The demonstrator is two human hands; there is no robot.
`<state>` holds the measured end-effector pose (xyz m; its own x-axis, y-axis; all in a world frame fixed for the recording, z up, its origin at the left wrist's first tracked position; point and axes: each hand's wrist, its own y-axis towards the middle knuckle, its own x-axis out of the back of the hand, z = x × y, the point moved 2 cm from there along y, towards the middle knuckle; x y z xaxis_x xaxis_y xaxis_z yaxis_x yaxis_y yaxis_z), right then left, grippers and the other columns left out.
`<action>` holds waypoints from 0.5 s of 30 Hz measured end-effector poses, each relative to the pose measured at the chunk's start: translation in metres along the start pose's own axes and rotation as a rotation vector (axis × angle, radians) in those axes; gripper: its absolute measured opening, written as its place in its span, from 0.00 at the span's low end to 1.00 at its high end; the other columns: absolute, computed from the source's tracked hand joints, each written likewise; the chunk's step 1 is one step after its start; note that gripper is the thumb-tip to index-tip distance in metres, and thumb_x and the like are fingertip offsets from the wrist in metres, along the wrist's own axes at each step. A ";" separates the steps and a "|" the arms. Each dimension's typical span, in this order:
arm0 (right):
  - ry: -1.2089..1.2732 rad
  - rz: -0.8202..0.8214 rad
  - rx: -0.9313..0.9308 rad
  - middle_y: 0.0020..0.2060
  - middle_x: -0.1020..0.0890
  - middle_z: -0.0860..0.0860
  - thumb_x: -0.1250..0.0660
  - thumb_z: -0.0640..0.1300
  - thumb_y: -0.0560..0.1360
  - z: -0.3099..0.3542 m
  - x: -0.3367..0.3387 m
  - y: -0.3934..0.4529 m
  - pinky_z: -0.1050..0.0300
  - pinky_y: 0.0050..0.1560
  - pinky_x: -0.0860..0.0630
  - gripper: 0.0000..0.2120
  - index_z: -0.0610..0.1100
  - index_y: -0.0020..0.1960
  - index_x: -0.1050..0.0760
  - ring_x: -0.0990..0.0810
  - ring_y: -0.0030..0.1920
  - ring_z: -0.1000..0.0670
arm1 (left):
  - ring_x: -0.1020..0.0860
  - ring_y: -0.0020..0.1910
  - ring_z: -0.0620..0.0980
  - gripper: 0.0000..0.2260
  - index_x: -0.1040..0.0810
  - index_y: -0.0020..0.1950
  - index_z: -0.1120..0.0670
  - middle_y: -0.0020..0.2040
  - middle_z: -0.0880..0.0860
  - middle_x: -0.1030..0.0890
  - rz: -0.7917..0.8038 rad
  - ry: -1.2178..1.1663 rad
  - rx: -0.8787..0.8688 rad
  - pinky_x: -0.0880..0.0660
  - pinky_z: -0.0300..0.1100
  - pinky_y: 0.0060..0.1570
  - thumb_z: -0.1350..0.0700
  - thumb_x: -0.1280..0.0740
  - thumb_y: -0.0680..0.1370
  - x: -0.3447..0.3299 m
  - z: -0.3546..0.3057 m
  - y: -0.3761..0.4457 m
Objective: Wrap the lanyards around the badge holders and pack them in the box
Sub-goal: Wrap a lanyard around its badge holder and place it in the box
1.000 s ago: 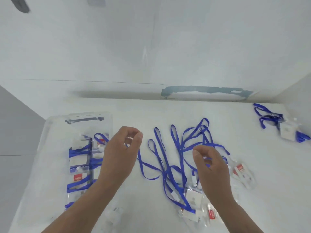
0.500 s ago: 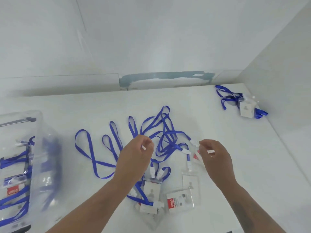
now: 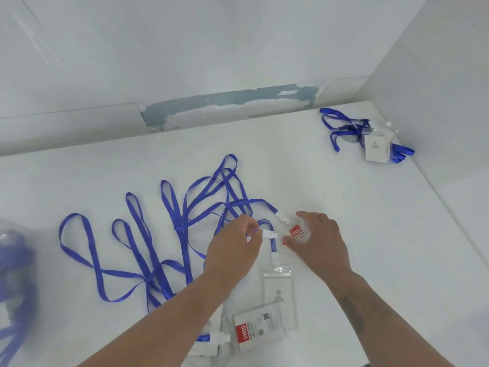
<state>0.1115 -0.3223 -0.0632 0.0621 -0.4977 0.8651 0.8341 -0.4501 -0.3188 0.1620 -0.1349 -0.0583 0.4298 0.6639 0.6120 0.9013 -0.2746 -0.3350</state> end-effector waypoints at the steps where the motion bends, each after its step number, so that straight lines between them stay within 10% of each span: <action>1: 0.002 -0.005 0.006 0.62 0.28 0.60 0.28 0.60 0.68 -0.001 0.000 0.002 0.58 0.51 0.30 0.31 0.59 0.68 0.32 0.33 0.63 0.54 | 0.23 0.46 0.38 0.06 0.24 0.54 0.44 0.48 0.39 0.21 0.009 0.004 -0.004 0.23 0.39 0.49 0.47 0.38 0.80 -0.004 -0.001 0.002; 15: 0.709 0.098 -0.096 0.40 0.14 0.57 0.30 0.46 0.76 0.020 0.046 0.011 0.61 0.44 0.22 0.04 0.52 0.49 0.18 0.16 0.42 0.57 | 0.24 0.47 0.36 0.09 0.26 0.54 0.41 0.49 0.37 0.21 -0.007 -0.165 0.039 0.28 0.33 0.46 0.41 0.33 0.76 0.002 -0.034 0.013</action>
<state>0.1349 -0.3354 -0.0195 -0.2634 -0.8860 0.3815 0.7894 -0.4253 -0.4427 0.1768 -0.1606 -0.0375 0.4061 0.7718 0.4893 0.9000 -0.2449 -0.3607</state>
